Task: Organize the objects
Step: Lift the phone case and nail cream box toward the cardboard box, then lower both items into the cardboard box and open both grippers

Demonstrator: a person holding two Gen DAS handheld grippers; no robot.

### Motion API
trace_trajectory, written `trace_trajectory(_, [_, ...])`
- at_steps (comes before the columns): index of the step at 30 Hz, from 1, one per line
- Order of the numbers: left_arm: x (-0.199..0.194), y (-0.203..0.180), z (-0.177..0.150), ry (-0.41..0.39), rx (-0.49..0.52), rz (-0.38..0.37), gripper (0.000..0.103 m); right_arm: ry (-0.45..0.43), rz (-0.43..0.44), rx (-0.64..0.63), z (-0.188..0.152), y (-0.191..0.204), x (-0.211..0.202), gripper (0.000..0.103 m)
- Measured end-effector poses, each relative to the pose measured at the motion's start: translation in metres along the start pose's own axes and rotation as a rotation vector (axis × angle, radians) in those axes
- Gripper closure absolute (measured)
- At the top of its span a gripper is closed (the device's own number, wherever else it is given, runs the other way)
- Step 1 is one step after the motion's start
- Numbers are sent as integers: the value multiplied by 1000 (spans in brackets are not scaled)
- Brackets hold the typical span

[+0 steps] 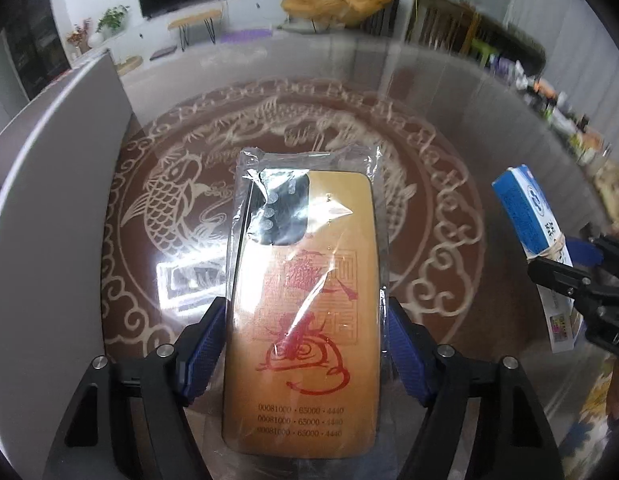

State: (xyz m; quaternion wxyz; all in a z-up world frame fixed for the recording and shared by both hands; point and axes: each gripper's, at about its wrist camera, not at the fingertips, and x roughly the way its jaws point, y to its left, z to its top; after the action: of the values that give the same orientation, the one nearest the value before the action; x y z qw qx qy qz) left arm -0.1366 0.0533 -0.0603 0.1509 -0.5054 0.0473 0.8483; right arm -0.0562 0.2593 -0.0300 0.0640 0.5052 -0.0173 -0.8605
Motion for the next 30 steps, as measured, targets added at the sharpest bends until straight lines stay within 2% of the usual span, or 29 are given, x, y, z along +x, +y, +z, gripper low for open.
trace_trajectory(5, [-65,4,-12,-160,-119,-107,29,-52,20,-12,6,8,-38,59])
trace_trajectory(8, [-118,24,-23,-243,-180,-151,29,-97,76,-42,19,37,-64,59])
trace_trajectory(10, [-151,46,-31,-288,-198,-134,29,-134,142,-65,30,68,-83,59])
trace_trajectory(14, [-200,112,-46,-320,-229,8,29,-152,325,-117,54,149,-101,59])
trace_trajectory(17, [-203,167,-55,-254,-229,171,29,-129,461,-180,68,226,-100,59])
trace_trajectory(19, [-191,199,-60,-176,-234,277,28,-98,523,-220,71,278,-90,59])
trace_trajectory(21, [-175,229,-67,-93,-252,359,28,-63,547,-247,68,313,-77,58])
trace_trajectory(23, [-164,246,-73,-42,-270,387,28,-4,572,-272,62,343,-53,56])
trace_trajectory(24, [-160,251,-76,-28,-280,399,26,35,560,-286,57,357,-39,47])
trace_trajectory(25, [-159,255,-78,-24,-291,413,24,60,534,-290,54,364,-31,37])
trace_trajectory(27, [-161,259,-81,-40,-309,460,11,75,513,-284,49,365,-24,34])
trace_trajectory(29, [-166,257,-81,-77,-327,501,4,53,491,-290,47,361,-28,30])
trace_trajectory(30, [-169,258,-81,-94,-339,513,2,38,472,-295,46,356,-32,25])
